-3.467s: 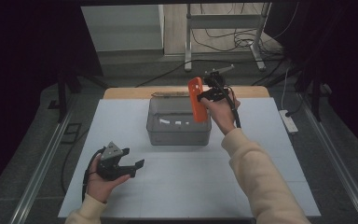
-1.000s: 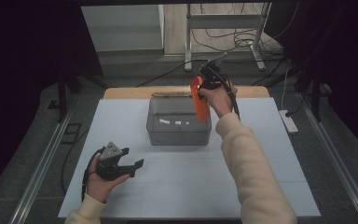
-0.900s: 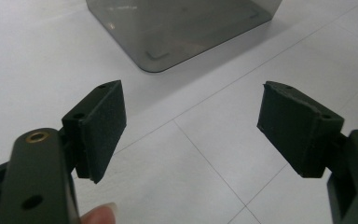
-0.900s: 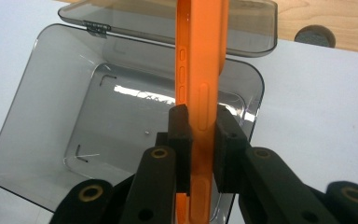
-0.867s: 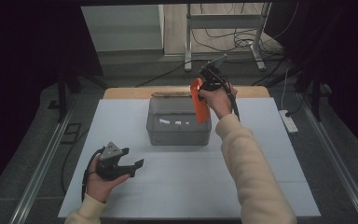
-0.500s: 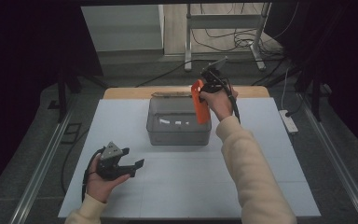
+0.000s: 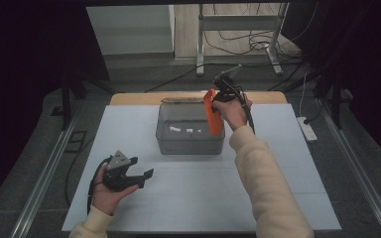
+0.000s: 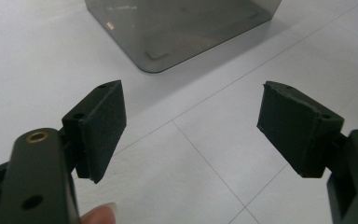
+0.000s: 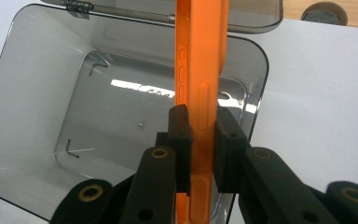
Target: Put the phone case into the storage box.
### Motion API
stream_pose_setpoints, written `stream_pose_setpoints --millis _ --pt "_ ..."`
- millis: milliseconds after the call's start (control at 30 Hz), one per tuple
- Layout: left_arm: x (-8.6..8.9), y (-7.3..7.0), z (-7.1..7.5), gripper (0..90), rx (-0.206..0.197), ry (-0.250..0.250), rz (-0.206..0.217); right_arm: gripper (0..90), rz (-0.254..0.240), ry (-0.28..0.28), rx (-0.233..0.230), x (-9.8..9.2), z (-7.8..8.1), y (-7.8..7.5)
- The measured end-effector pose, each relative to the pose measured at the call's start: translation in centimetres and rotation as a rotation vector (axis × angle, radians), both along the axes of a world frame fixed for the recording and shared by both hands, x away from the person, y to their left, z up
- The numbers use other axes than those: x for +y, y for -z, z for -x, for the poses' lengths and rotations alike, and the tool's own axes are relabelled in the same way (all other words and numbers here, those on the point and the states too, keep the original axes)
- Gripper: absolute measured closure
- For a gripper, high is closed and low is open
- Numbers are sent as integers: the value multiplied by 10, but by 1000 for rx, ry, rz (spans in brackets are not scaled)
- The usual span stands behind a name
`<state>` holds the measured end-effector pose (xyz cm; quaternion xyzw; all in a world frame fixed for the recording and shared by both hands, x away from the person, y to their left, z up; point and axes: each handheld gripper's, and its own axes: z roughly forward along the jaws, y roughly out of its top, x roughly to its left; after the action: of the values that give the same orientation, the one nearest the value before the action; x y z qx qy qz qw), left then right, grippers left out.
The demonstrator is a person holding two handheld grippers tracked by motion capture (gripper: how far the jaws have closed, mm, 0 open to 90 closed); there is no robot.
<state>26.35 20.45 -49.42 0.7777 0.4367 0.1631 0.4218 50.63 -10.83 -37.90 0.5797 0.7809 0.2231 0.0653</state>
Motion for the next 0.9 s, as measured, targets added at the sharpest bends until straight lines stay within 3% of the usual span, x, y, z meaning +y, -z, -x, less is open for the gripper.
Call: stream_pose_setpoints --millis 433,900 --pt "1 0 0 236 0 -2 -2 792 5 2 18 0 -1 9" --pt "1 0 0 237 -1 -2 -1 793 15 -2 36 1 2 9"
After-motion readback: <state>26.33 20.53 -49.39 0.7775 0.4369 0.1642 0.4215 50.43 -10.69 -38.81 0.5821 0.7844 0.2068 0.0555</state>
